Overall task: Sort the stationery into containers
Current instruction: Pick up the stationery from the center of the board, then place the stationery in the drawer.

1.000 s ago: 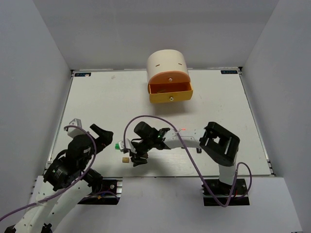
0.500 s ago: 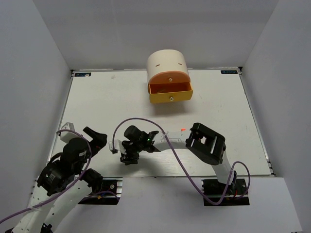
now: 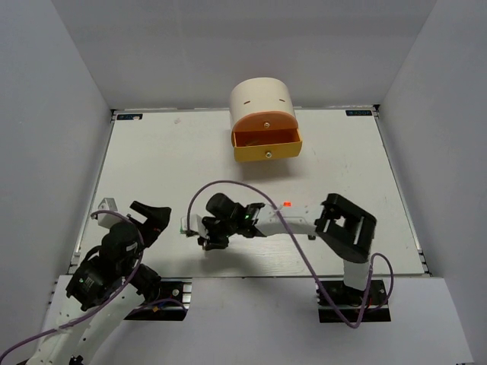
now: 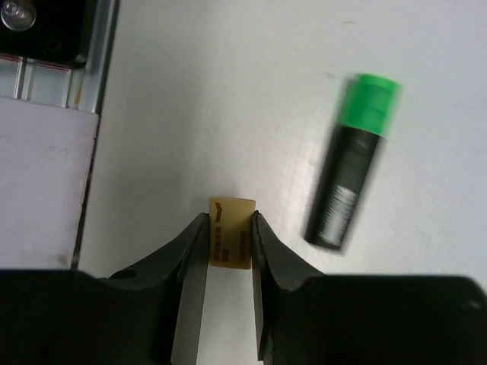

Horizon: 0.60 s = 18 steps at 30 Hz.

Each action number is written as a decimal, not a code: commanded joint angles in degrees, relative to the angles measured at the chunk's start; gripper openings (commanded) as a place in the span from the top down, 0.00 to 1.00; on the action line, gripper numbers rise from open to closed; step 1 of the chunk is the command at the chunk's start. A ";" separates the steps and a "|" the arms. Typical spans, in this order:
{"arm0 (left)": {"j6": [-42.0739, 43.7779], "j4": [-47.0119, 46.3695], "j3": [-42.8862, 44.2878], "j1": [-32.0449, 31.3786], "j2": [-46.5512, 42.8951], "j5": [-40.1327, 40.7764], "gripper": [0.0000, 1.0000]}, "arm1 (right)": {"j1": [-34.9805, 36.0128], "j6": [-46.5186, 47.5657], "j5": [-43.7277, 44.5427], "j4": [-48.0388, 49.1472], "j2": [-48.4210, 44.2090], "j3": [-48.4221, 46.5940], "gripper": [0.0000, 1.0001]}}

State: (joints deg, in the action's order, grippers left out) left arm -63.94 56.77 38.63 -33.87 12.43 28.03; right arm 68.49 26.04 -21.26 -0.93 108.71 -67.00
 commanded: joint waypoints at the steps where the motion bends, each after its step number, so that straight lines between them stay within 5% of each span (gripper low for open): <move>1: -2.67 -7.90 -3.47 0.21 -1.00 -1.49 0.00 | -3.53 0.24 2.71 -1.44 -9.98 1.43 0.98; 8: -3.29 -16.95 -7.61 0.21 5.31 -6.05 0.00 | -13.62 3.57 10.78 -0.04 -24.04 4.16 0.98; 18: -3.82 -26.80 -9.89 0.21 18.24 -12.21 0.00 | -26.65 8.41 18.97 7.87 -26.53 1.35 0.99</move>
State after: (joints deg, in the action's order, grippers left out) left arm -67.20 34.81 29.56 -33.87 29.63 18.52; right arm 44.29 32.25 -5.65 2.55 82.54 -63.86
